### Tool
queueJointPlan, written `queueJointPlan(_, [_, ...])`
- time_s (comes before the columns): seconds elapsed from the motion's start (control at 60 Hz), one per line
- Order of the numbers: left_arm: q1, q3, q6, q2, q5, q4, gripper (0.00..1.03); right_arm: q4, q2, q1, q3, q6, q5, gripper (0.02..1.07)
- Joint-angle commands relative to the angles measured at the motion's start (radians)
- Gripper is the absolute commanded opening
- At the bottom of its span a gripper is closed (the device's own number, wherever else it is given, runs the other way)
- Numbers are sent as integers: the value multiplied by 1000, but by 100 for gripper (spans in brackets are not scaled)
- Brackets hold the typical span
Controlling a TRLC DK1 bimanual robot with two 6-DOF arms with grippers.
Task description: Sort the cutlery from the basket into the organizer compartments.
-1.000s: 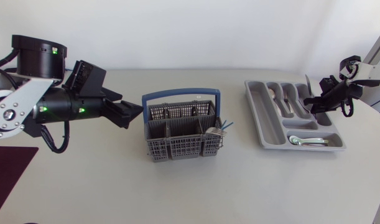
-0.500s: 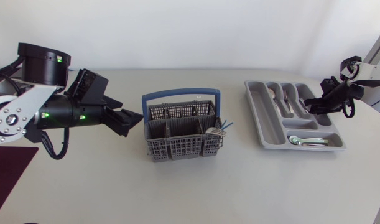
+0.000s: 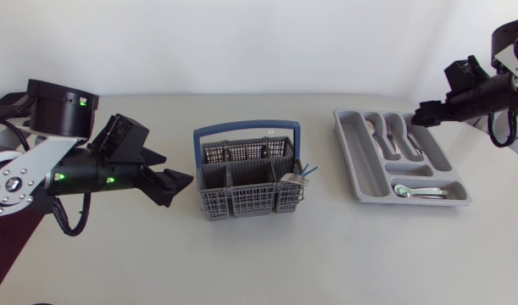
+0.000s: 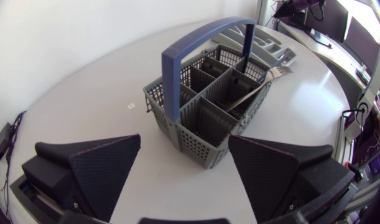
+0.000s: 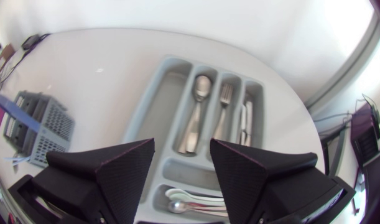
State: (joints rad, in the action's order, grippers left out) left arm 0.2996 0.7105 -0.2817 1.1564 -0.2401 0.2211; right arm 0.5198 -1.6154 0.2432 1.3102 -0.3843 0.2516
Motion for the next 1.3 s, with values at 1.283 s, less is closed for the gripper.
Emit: queueJointPlan(1.283, [589, 14, -436, 471, 496, -822, 91, -162, 496, -285, -697, -220, 253, 71])
